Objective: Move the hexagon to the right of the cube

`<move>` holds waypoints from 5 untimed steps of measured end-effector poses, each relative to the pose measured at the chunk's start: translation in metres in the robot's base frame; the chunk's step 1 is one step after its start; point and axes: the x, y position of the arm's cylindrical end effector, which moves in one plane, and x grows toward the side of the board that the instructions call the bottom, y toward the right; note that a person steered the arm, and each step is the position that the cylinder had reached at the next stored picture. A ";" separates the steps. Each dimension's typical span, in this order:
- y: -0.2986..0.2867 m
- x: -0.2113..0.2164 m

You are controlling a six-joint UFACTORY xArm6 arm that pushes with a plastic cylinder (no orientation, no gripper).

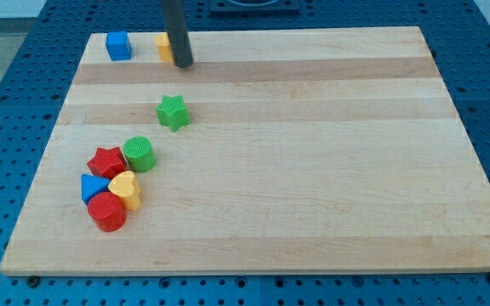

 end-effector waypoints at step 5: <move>-0.017 -0.022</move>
